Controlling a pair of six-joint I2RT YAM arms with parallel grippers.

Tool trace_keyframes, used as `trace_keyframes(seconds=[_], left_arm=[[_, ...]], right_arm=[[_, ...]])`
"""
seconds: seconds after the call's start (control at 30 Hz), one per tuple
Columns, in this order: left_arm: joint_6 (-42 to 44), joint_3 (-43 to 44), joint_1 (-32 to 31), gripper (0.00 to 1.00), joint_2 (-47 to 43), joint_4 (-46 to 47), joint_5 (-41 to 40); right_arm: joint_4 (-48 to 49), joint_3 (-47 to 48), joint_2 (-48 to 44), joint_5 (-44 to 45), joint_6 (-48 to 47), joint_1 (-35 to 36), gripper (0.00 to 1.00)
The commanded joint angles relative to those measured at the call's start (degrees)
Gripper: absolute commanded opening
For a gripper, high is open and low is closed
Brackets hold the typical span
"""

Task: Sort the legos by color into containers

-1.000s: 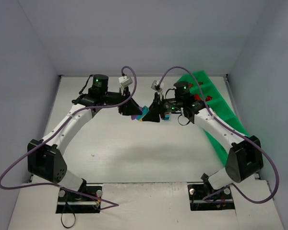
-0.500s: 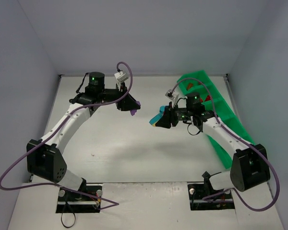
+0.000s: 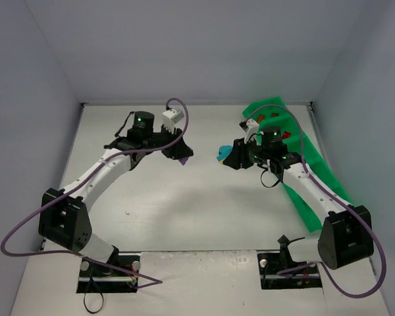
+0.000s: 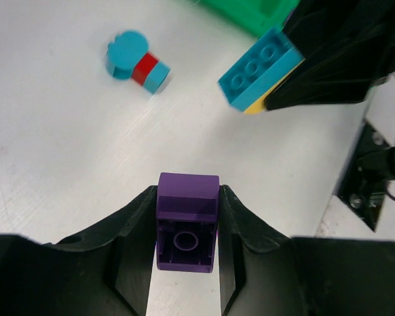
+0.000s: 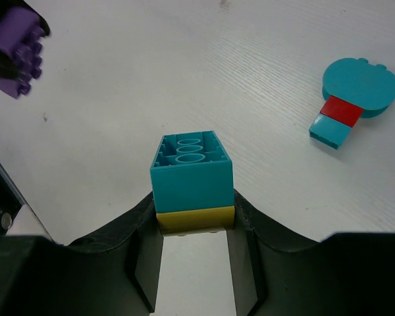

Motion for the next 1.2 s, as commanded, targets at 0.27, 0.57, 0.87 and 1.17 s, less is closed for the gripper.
trace_keyframes(seconds=[0.27,0.57,0.87,1.17], left_arm=[[-0.95,-6.93,-8.04,0.15,9.51,7.23,-18.30],[-0.59,-7.28,-8.39,0.55,14.17,7.94,-19.28],[6.25,-0.17,-6.64,0.59,4.17,-0.67,-7.45],[13.47,12.05,-1.45,0.60,0.73,-14.29,18.24]], right_arm=[[1.82,-0.11,-5.17,-1.52,-0.86,-0.76,0.00],[1.82,-2.13,-7.45,-3.63,-1.47,-0.76,0.00],[1.73,-0.82,-8.24,-12.15,-4.28,-0.76,0.00],[0.24,3.93,-5.17,-22.62,-8.59,2.14,0.00]])
